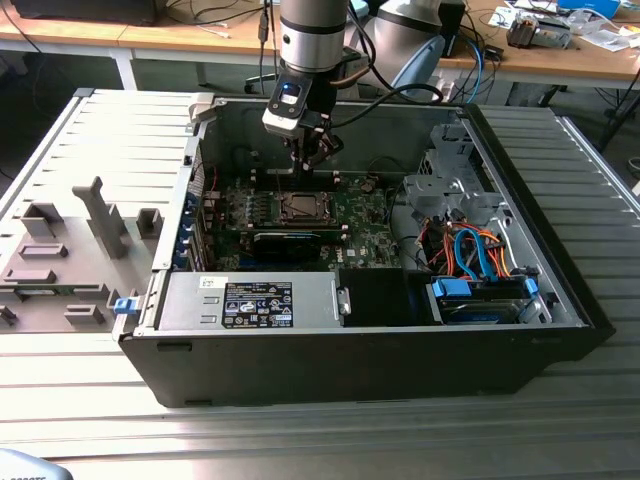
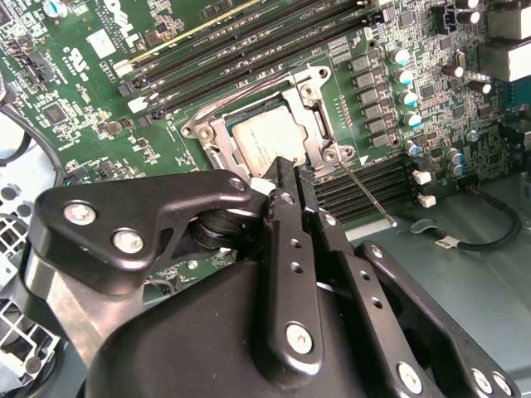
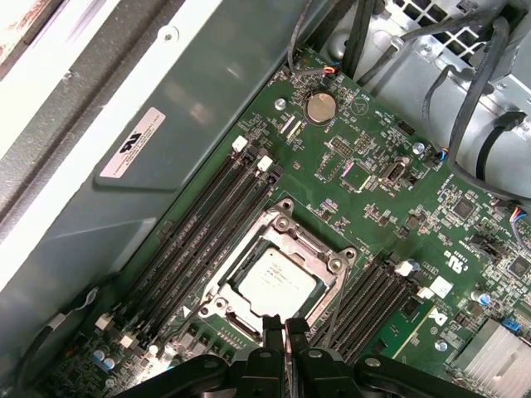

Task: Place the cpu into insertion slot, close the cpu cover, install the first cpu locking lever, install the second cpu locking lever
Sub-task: 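Install the first cpu locking lever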

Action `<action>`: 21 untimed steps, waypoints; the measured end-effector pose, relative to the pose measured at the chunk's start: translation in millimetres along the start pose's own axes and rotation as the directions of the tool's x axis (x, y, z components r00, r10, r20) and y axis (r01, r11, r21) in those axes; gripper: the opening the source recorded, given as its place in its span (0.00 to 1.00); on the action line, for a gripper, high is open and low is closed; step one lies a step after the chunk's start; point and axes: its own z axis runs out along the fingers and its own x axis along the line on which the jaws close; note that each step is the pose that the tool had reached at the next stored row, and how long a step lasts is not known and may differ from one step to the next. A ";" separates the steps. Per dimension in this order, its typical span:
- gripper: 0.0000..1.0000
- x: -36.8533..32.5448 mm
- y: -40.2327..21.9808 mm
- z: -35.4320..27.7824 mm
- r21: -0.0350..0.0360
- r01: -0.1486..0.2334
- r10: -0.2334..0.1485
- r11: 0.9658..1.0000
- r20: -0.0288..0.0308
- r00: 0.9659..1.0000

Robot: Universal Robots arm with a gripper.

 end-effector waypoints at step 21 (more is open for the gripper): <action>0.16 0.0 0.0 0.0 -0.001 0.027 -0.027 1.000 0.001 1.000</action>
